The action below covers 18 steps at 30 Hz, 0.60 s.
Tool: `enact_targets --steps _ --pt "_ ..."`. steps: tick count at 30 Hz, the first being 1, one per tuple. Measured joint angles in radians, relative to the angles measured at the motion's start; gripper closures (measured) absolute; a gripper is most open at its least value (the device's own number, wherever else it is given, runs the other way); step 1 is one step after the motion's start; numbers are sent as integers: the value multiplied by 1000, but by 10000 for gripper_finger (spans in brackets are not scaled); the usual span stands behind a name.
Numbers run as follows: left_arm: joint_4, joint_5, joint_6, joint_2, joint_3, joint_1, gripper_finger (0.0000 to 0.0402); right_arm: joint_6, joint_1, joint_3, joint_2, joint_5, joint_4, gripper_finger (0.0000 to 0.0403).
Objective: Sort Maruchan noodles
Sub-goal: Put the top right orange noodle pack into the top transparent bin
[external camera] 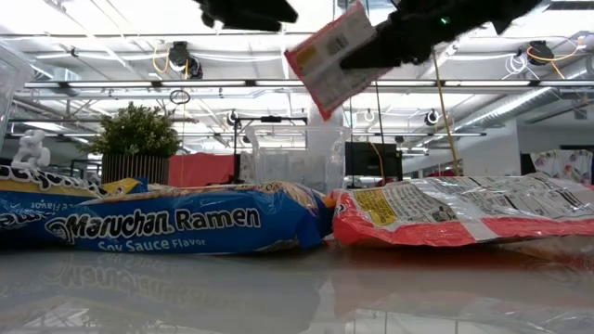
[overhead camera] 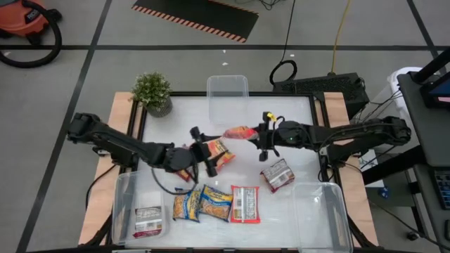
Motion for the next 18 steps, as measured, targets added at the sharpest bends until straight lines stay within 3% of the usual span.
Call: enact_targets --steps 10,18 --pt "-309 -16 -200 -110 0 -25 126 -133 -83 345 206 143 -82 277" --pt "-436 121 -273 -107 0 -28 126 -110 -226 570 463 191 -85 277"
